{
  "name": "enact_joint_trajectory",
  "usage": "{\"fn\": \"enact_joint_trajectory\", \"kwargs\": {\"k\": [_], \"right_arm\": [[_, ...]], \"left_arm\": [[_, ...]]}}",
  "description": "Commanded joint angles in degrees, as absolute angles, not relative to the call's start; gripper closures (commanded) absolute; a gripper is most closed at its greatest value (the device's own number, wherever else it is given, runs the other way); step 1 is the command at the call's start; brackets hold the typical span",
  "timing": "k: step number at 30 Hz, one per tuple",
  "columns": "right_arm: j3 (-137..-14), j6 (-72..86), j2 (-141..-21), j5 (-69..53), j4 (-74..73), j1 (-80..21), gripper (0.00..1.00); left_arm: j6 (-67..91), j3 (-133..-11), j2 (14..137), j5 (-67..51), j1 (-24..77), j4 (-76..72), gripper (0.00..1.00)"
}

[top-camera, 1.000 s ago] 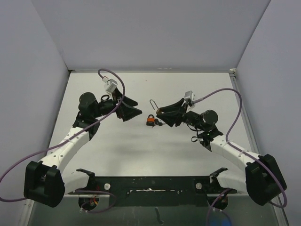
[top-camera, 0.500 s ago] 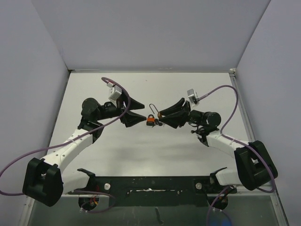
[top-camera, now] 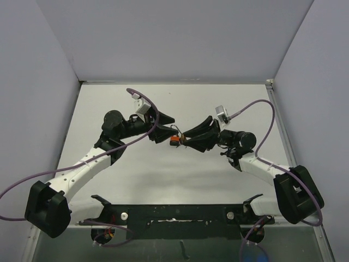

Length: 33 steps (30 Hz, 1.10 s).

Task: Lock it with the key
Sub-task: Lock the lock.

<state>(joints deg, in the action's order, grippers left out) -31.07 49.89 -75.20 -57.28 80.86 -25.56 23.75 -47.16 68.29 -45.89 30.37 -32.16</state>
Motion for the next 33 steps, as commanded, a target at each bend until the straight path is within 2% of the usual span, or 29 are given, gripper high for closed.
{"fn": "enact_joint_trajectory", "kwargs": {"k": [1,10,19,23,26,28,31,33], "right_arm": [[-32.93,47.57,-71.69,-56.11,82.06,-25.75,1.00],[-33.17,41.66,-68.35,-55.31,73.04,-26.43,1.00],[-33.06,39.09,-67.90,-54.28,70.10,-27.28,1.00],[-32.82,38.18,-67.63,-53.39,69.77,-27.31,1.00],[-32.53,36.95,-66.97,-51.84,68.53,-27.32,1.00],[-32.33,35.98,-66.40,-51.05,67.50,-27.42,1.00],[-32.85,33.36,-65.11,-50.11,63.75,-27.76,1.00],[-33.66,30.76,-63.90,-49.81,58.61,-28.50,0.94]], "left_arm": [[23.72,-49.70,68.42,-44.38,30.50,-32.97,0.44],[24.05,-48.96,67.50,-43.86,30.43,-34.10,0.54],[25.57,-48.74,67.04,-46.45,30.41,-36.47,0.52],[25.58,-48.87,66.89,-47.42,30.41,-35.89,0.64],[25.81,-49.01,66.96,-48.39,30.41,-35.69,0.83],[26.13,-49.24,67.07,-48.84,30.40,-35.54,1.00],[26.32,-49.80,66.99,-48.93,30.41,-34.71,1.00],[25.93,-50.62,66.82,-49.82,30.41,-34.02,1.00]]}}
